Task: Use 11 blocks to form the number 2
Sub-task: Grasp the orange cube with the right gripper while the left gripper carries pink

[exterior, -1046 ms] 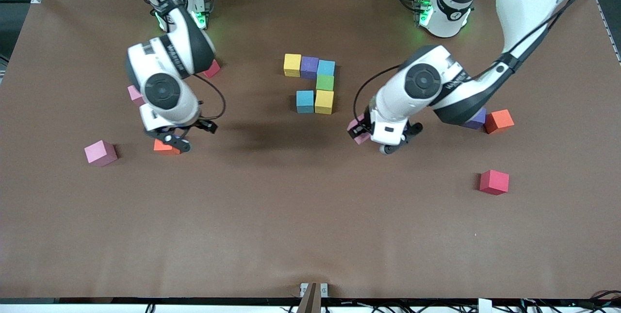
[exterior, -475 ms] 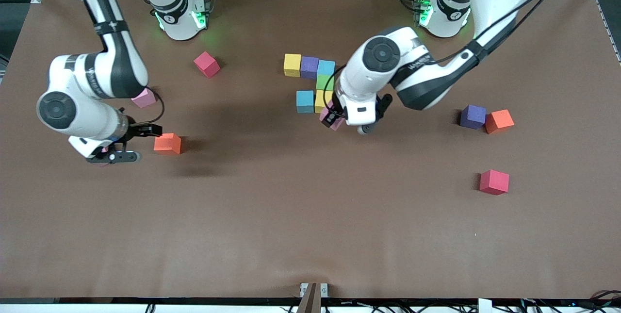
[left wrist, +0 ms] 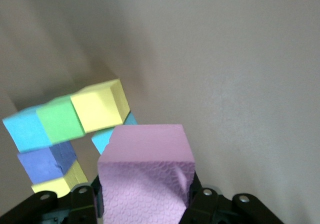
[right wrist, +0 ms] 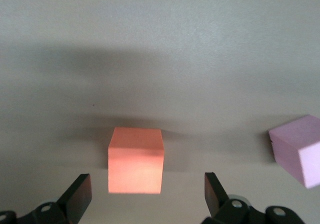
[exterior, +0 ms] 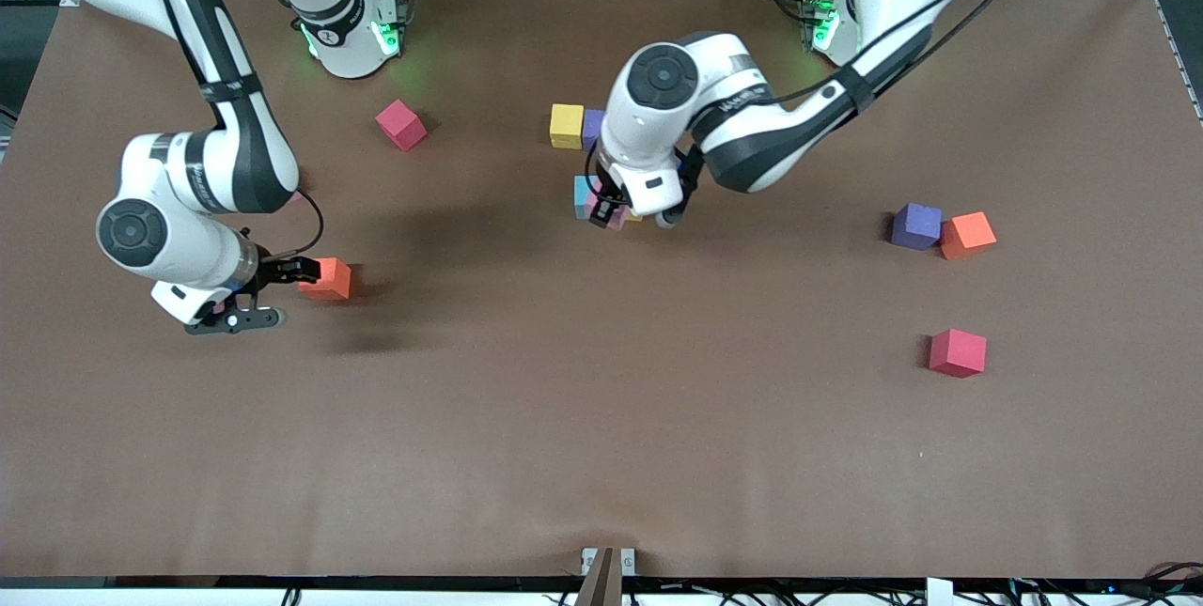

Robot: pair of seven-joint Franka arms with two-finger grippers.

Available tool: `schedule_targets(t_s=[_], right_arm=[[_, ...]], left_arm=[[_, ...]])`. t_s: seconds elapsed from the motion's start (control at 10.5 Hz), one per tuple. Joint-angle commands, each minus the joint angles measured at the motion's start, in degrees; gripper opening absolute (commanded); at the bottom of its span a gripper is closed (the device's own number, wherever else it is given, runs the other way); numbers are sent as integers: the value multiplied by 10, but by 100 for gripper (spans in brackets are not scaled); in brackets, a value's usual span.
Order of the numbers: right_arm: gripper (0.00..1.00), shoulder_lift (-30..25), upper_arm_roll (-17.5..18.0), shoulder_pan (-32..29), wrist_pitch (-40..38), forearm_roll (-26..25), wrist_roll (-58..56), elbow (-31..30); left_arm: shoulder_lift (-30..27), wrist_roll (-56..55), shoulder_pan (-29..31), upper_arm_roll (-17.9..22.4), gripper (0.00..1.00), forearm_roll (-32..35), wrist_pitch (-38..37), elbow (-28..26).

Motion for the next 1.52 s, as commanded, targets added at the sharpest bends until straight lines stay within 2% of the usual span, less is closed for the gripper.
schedule_targets(t_s=[0.0,0.29,0.48,0.57,0.67,0.86,1.24,1.43], right_arm=[[100,9,1,-1,81,12,-14,-55],[100,29,1,-13,89,26,-13,-57],[100,29,1,-13,86,89,-43,-62],[100,28,1,-13,85,98,-45,-60],[100,28,1,-13,84,98,-45,-58],[100,26,1,-13,82,98,-48,-55],[100,48,1,-9,87,99,-48,-58],[100,58,0,-11,88,99,-48,-59]], left_arm=[[1,-62,-38,19,61,-15,-1,25],[1,-134,-67,28,61,-15,24,26],[5,-160,-79,32,61,-14,27,26],[9,-174,-83,32,61,-14,35,26],[9,-193,-92,42,61,-14,50,25],[8,-228,-143,90,61,-14,68,27],[10,-267,-173,107,61,-14,82,26],[14,-281,-203,136,61,-15,95,26]])
